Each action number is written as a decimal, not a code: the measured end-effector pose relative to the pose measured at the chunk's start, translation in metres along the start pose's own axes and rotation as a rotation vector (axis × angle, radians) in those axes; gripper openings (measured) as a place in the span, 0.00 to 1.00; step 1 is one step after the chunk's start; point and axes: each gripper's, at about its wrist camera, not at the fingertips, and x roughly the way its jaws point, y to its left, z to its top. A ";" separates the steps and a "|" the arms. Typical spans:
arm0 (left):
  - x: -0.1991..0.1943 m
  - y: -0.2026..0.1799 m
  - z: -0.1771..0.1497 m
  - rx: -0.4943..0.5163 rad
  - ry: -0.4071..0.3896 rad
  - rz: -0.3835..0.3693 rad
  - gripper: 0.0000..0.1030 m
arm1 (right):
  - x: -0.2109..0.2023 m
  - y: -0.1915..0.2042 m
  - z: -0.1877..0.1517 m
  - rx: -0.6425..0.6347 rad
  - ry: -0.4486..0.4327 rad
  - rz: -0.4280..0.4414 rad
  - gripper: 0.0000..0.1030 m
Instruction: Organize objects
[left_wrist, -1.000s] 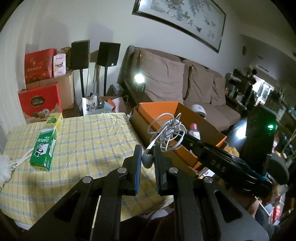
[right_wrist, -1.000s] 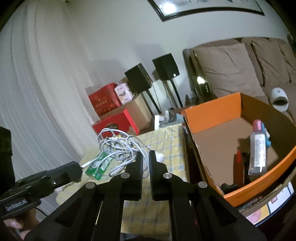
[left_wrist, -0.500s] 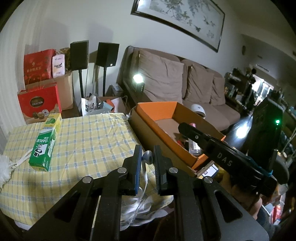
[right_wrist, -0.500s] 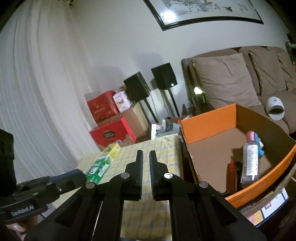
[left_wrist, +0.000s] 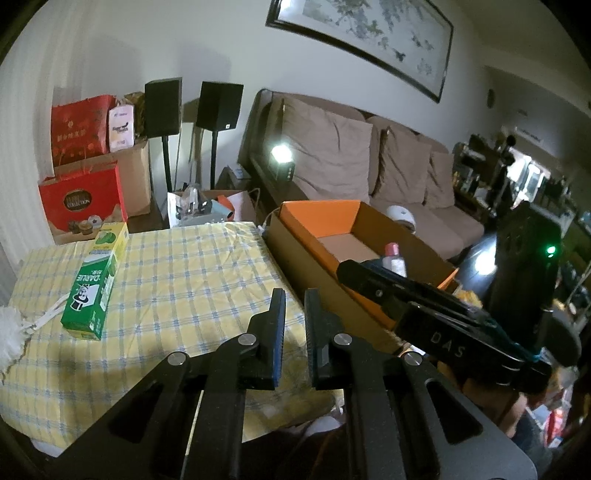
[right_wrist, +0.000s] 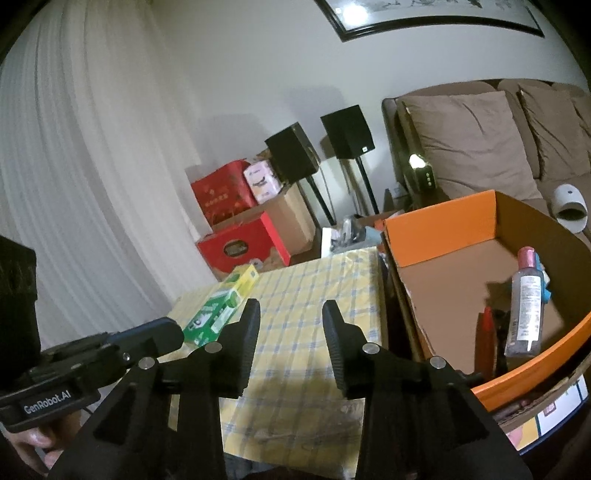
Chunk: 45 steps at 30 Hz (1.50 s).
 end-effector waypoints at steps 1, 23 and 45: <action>0.004 0.001 -0.002 0.003 0.008 0.012 0.09 | 0.002 0.000 -0.001 -0.006 0.006 -0.010 0.36; 0.073 0.030 -0.040 -0.057 0.256 0.037 0.33 | 0.025 -0.031 -0.007 0.038 0.133 -0.110 0.55; 0.113 0.001 -0.085 0.032 0.354 -0.050 0.05 | 0.026 -0.042 -0.005 0.060 0.157 -0.125 0.55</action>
